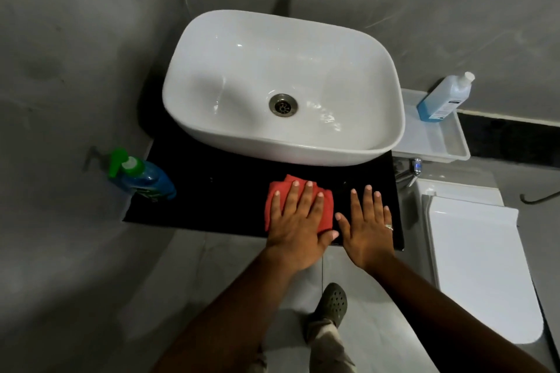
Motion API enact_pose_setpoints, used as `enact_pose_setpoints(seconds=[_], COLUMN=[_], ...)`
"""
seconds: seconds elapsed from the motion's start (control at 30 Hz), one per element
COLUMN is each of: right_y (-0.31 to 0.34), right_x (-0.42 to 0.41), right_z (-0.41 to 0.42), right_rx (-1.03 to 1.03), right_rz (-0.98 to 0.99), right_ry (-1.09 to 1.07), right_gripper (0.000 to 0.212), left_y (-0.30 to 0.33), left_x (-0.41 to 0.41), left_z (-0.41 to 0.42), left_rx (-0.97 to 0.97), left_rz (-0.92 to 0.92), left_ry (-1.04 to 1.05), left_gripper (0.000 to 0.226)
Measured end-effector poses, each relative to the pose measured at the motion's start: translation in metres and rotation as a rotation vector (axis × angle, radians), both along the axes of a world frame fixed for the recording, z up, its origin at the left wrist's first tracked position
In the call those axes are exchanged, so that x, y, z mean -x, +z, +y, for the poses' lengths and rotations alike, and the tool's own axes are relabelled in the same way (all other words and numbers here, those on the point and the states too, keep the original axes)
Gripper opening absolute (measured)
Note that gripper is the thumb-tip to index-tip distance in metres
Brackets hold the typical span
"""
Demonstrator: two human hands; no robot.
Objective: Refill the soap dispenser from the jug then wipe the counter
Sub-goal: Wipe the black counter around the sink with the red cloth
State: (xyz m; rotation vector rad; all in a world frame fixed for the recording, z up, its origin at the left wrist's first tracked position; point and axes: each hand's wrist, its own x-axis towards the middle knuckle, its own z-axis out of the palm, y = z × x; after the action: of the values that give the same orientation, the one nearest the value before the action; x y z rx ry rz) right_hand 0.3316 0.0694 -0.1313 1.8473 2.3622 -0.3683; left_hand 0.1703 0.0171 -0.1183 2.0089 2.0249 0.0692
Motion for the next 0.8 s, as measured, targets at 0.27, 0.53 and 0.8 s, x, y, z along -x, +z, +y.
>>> enact_pose_setpoints(seconds=[0.27,0.53,0.8], right_y=[0.021,-0.004,0.004], right_x=[0.103,0.046,-0.052], right_z=[-0.045,-0.033,-0.031], right_rx=[-0.118,-0.208,-0.149], right_rz=[0.263,0.117,0.093], right_ry=[0.090,0.351,0.126], right_gripper=[0.064,0.072,0.071], left_y=[0.007,0.001,-0.005], left_x=[0.078,0.093,0.063], left_z=[-0.050,-0.061,-0.043], left_rx=[-0.121,-0.090,-0.013], left_rz=[-0.004,0.039,0.058], left_ry=[0.306,0.193,0.114], left_gripper=[0.058,0.071,0.076])
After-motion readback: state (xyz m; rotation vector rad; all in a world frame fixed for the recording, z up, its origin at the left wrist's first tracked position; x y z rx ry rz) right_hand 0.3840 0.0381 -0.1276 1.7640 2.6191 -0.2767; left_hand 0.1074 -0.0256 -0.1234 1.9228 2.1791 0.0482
